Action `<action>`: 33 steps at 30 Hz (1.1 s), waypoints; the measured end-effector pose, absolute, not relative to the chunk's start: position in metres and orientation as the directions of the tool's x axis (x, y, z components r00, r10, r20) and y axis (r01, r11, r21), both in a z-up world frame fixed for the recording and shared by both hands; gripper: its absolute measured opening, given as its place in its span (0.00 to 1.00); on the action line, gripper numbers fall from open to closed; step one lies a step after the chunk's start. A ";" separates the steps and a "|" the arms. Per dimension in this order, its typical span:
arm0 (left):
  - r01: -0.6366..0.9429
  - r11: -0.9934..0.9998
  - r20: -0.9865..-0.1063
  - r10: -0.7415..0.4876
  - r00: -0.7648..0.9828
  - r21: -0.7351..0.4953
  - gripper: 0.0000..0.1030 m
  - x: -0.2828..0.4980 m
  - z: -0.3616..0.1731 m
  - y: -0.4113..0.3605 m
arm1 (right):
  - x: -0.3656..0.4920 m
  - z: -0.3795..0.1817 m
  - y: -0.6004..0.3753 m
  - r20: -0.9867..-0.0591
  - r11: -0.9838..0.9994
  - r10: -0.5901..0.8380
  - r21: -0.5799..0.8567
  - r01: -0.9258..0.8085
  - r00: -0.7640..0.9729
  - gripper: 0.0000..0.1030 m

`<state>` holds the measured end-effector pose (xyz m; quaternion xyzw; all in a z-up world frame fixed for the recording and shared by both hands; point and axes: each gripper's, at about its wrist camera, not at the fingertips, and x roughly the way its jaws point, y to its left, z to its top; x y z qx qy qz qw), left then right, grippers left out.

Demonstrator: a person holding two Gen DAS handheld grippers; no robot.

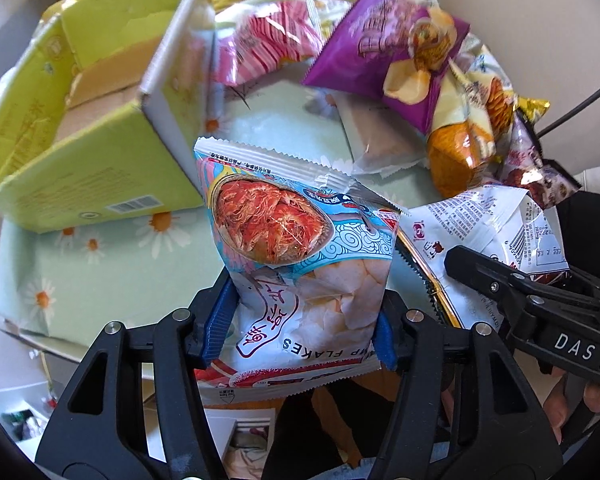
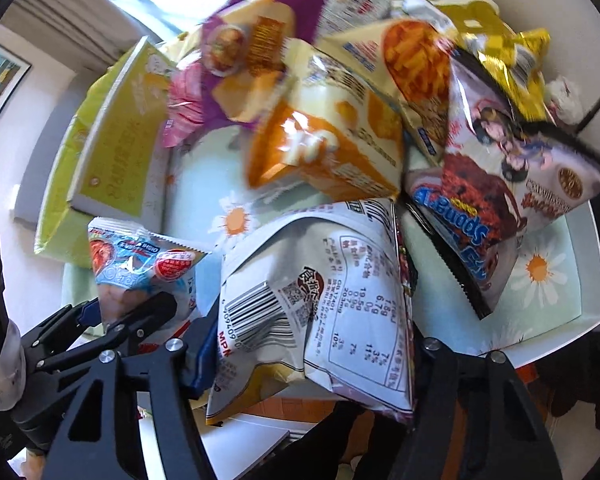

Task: Organize snacks
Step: 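Carry both bags over the green box and open both tools to drop them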

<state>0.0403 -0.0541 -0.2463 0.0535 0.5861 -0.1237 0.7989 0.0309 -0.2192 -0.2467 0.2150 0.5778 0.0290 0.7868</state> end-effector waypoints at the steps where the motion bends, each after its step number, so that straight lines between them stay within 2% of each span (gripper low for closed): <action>1: 0.257 0.965 -0.946 -0.131 0.295 -0.054 0.53 0.038 -0.241 -0.056 | 0.032 -0.243 -0.217 -0.893 0.907 0.300 0.376 0.189 0.337 0.61; 10: 0.198 0.975 -0.891 -0.174 0.419 -0.097 0.53 0.032 -0.171 -0.042 | 0.048 -0.167 -0.224 -0.839 0.933 0.319 0.360 0.009 0.442 0.61; 19: 0.081 0.992 -0.836 -0.123 0.535 -0.094 0.53 0.063 -0.118 0.005 | 0.092 -0.102 -0.186 -0.767 0.939 0.344 0.276 -0.205 0.542 0.62; 27: -0.024 0.997 -0.833 -0.046 0.552 -0.072 0.53 0.115 -0.104 0.080 | 0.121 -0.074 -0.125 -0.738 0.919 0.390 0.275 -0.283 0.551 0.62; 33: -0.024 0.999 -0.849 -0.022 0.527 -0.041 0.53 0.170 -0.111 0.128 | 0.170 -0.072 -0.077 -0.746 0.924 0.376 0.257 -0.283 0.550 0.62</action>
